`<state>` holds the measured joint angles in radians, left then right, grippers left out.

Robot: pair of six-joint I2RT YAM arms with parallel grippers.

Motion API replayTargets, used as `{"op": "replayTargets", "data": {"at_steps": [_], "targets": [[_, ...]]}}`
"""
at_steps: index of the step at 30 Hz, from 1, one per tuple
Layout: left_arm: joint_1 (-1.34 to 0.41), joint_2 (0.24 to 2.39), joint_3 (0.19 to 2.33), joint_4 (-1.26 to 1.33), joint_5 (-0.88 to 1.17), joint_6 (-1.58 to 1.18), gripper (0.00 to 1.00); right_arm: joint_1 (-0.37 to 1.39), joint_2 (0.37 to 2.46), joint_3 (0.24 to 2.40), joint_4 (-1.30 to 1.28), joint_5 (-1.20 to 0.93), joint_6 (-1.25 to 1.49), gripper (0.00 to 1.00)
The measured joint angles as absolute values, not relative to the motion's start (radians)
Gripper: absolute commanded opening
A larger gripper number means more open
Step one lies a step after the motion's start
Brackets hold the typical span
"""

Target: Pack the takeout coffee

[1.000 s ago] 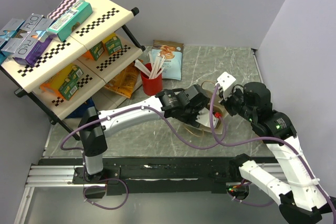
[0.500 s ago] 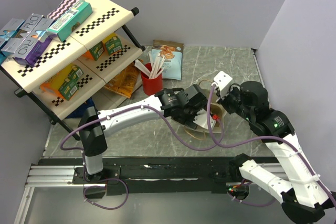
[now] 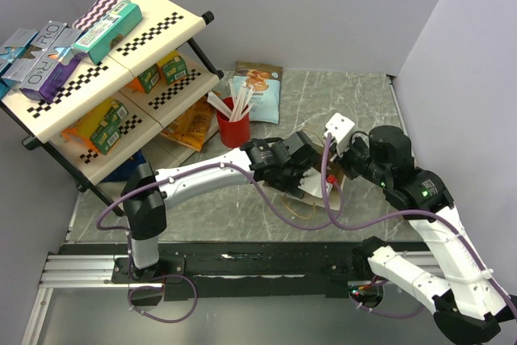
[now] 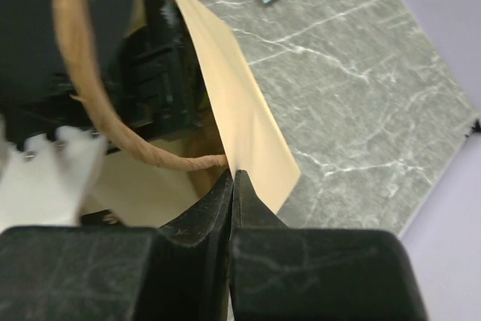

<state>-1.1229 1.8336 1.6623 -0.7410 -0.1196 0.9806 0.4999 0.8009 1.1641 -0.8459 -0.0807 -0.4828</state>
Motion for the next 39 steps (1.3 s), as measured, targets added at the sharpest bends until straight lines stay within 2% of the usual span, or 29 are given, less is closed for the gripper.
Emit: {"op": "replayTargets", "data": {"at_steps": [13, 23, 26, 27, 29, 32, 33, 36, 39], "targets": [[-1.108, 1.856, 1.640, -0.675, -0.136, 0.973, 0.01, 0.451, 0.798, 1.164, -0.876, -0.229, -0.394, 0.00], [-1.102, 1.858, 1.610, -0.632, -0.148, 0.955, 0.01, 0.427, 0.793, 1.160, -0.875, -0.254, -0.351, 0.00], [-1.101, 1.863, 1.610, -0.623, -0.156, 0.950, 0.11, 0.422, 0.791, 1.157, -0.875, -0.261, -0.344, 0.00], [-1.101, 1.864, 1.610, -0.621, -0.159, 0.947, 0.18, 0.419, 0.791, 1.157, -0.875, -0.264, -0.344, 0.00], [-1.099, 1.866, 1.610, -0.616, -0.162, 0.947, 0.19, 0.416, 0.791, 1.156, -0.875, -0.272, -0.340, 0.00], [-1.098, 1.872, 1.618, -0.611, -0.163, 0.946, 0.15, 0.416, 0.791, 1.155, -0.875, -0.282, -0.337, 0.00], [-1.098, 1.876, 1.623, -0.611, -0.162, 0.946, 0.09, 0.416, 0.791, 1.155, -0.875, -0.283, -0.337, 0.00], [-1.098, 1.888, 1.644, -0.612, -0.162, 0.948, 0.01, 0.415, 0.791, 1.155, -0.875, -0.285, -0.337, 0.00], [-1.098, 1.892, 1.652, -0.615, -0.162, 0.949, 0.01, 0.410, 0.788, 1.155, -0.874, -0.294, -0.338, 0.00]]}}
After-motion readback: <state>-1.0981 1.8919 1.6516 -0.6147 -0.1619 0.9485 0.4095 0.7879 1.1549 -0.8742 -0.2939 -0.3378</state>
